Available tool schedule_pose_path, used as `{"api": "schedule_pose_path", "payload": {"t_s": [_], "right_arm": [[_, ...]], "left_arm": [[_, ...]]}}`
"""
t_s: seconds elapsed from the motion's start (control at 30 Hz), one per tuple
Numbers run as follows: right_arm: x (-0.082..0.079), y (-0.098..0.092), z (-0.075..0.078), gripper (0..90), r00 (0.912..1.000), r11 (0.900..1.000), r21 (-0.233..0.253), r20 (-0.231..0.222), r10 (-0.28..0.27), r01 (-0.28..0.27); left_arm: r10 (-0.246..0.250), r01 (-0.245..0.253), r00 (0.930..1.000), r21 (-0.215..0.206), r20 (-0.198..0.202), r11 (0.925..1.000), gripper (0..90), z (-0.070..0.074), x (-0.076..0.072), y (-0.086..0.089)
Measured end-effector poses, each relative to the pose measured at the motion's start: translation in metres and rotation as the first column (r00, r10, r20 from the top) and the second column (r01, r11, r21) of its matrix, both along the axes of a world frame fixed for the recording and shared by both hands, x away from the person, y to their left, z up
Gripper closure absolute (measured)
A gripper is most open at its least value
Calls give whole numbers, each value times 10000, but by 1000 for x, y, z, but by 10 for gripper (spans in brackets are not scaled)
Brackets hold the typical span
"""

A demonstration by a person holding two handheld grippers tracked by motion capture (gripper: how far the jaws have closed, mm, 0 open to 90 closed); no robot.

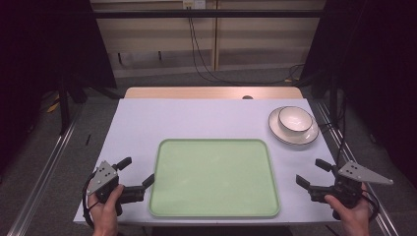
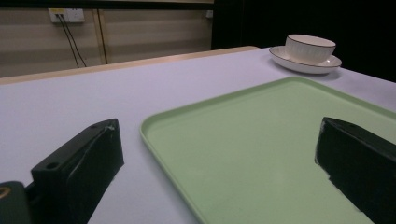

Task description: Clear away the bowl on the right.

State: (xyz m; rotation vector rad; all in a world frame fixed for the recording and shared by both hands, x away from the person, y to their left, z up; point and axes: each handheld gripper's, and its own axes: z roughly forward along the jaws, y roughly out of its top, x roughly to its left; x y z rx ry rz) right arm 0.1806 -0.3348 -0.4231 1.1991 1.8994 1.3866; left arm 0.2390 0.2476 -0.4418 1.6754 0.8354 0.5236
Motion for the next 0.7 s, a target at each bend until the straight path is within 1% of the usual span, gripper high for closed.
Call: {"api": "schedule_pose_path", "payload": {"t_s": [0.07, 0.17, 0.23, 0.3, 0.37, 0.4, 0.43, 0.47, 0.5, 0.57, 0.6, 0.63, 0.67, 0.7], "right_arm": [[1, -1, 0, 61, 10000, 10000, -63, 59, -22, 22], [0, -3, 0, 61, 9999, 10000, -22, 79, -91, 91], [2, -4, -2, 66, 9999, 9999, -11, -42, -109, 109], [3, -2, -6, 91, 9995, 10000, 33, -320, -3, 4], [4, -1, -7, 93, 9994, 10000, 8, -353, 30, -30], [6, 1, -8, 69, 9989, 10000, -84, -462, 49, -53], [6, 1, -8, 69, 9989, 10000, -84, -462, 49, -53], [7, 4, -9, 70, 9980, 9992, -296, -567, -267, 250], [8, 5, -8, 78, 9975, 9991, -308, -622, -323, 305], [9, 6, -8, 68, 9978, 9982, -492, -552, -370, 343], [9, 7, -8, 83, 9981, 9975, -612, -498, -370, 339], [10, 7, -8, 128, 9984, 9973, -673, -461, -328, 296], [10, 8, -8, 211, 9991, 9972, -722, -377, -211, 184], [10, 8, -8, 211, 9991, 9972, -722, -377, -211, 184]], "left_arm": [[-26, 26, 10000, 49, 21, 10000, 10, 0, 1, 0], [-30, 30, 10000, 105, -3, 9999, 10, 0, 1, 0], [-37, 37, 10000, 77, 3, 10000, 10, 0, 1, 0], [-36, 36, 10000, 70, 0, 10000, 10, 0, 1, -1], [-44, 44, 10000, 75, 1, 10000, 10, 0, 0, 0], [-55, 55, 10000, 56, 6, 10000, 10, 0, 0, 0], [-55, 55, 10000, 56, 6, 10000, 10, 0, 0, 0], [-113, 113, 9999, 40, 5, 9999, 10, 0, 1, 0], [-25, 25, 10000, 127, 7, 9999, 11, 0, 1, 0], [-4, 5, 10000, 156, -43, 9999, 12, -1, 1, -1], [10, -9, 10000, 156, -37, 9999, 13, -1, 1, -1], [10, -9, 10000, 156, -37, 9999, 13, -1, 1, -1], [-40, 40, 10000, 142, -19, 9999, 13, 0, 1, -1], [-40, 40, 10000, 142, -19, 9999, 13, 0, 1, -1]]}}
